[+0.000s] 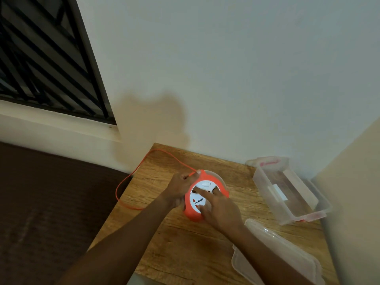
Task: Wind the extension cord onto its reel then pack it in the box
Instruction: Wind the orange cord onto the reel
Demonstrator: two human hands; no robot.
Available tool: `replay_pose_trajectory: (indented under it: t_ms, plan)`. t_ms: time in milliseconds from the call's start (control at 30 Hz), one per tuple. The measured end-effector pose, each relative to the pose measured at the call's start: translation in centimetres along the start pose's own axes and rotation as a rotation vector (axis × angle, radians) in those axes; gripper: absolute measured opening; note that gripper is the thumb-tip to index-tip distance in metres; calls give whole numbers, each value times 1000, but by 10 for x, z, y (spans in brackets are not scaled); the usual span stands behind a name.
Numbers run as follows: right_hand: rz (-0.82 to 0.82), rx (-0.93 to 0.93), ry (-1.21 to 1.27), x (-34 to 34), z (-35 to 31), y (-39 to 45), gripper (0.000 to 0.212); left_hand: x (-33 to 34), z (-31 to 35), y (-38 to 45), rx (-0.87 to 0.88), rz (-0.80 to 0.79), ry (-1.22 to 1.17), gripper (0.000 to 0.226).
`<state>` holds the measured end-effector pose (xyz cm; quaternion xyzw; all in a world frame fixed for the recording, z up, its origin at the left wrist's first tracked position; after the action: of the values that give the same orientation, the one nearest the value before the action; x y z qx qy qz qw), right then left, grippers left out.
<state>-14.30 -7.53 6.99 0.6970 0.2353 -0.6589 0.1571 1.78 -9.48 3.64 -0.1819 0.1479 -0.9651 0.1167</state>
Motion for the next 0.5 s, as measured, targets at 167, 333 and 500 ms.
replay_pose_trajectory:
  t_ms: [167,333,500]
  plan:
    - [-4,-16,-94,16,-5,-9,58,-3,0,-4,-88,-58,82,38]
    - [-128,-196,-436,-5,8,-1,85,4,0,-5,-122,-90,120,47]
    - [-129,-118,-355,-3,7,0,83,13,-1,-3,-83,-90,120,41]
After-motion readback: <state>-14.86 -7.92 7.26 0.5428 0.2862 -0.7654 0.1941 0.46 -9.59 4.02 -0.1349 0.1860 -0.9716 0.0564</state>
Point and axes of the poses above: each hand's wrist, its own y-axis towards the middle knuckle, its own x-axis out of the palm, z = x × y, the point moved 3 cm from there along y, towards the middle knuckle, and after that the axes turned 14 degrees about -y, right-handed, at the moved point
